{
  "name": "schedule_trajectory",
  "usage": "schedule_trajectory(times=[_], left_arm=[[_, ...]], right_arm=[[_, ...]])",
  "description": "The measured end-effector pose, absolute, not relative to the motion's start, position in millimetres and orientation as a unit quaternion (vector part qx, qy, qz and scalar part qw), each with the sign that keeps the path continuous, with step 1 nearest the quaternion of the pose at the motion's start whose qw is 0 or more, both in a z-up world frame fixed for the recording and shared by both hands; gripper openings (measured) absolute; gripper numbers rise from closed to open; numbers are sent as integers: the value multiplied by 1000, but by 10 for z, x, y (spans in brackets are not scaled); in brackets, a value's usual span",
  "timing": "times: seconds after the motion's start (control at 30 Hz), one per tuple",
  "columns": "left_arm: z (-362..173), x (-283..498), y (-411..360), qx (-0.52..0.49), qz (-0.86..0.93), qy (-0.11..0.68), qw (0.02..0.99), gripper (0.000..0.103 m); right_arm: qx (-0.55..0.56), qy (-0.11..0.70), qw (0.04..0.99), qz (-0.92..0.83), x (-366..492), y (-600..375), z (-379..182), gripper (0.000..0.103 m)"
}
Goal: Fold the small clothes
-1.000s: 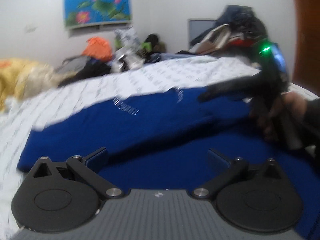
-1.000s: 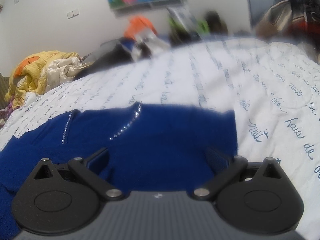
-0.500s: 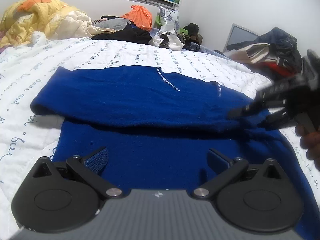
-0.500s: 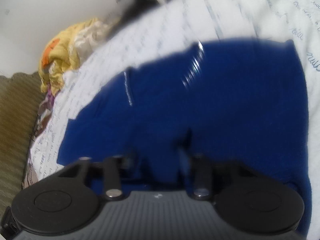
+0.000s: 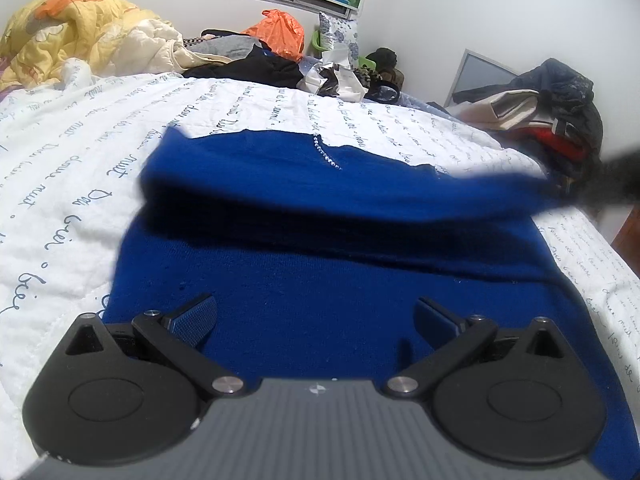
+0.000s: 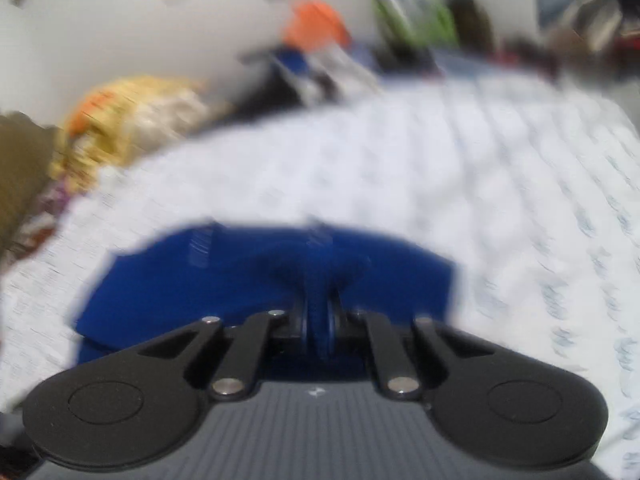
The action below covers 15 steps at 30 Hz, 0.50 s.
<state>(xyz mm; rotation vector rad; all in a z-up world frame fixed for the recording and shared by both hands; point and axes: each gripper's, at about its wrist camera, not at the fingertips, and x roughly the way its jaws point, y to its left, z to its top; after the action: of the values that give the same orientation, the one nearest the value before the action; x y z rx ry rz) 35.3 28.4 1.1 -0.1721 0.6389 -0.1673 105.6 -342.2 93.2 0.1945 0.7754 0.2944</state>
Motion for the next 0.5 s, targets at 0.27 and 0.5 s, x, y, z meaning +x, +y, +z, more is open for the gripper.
schedule_trajectory(times=[0.27, 0.5], left_arm=[[486, 420, 737, -102, -46, 254, 961, 103], [339, 1819, 1239, -139, 6, 383, 913, 87]], right_arm=[[163, 332, 923, 103, 944, -3806, 635, 58], [178, 388, 902, 64, 1622, -3889, 390, 52]])
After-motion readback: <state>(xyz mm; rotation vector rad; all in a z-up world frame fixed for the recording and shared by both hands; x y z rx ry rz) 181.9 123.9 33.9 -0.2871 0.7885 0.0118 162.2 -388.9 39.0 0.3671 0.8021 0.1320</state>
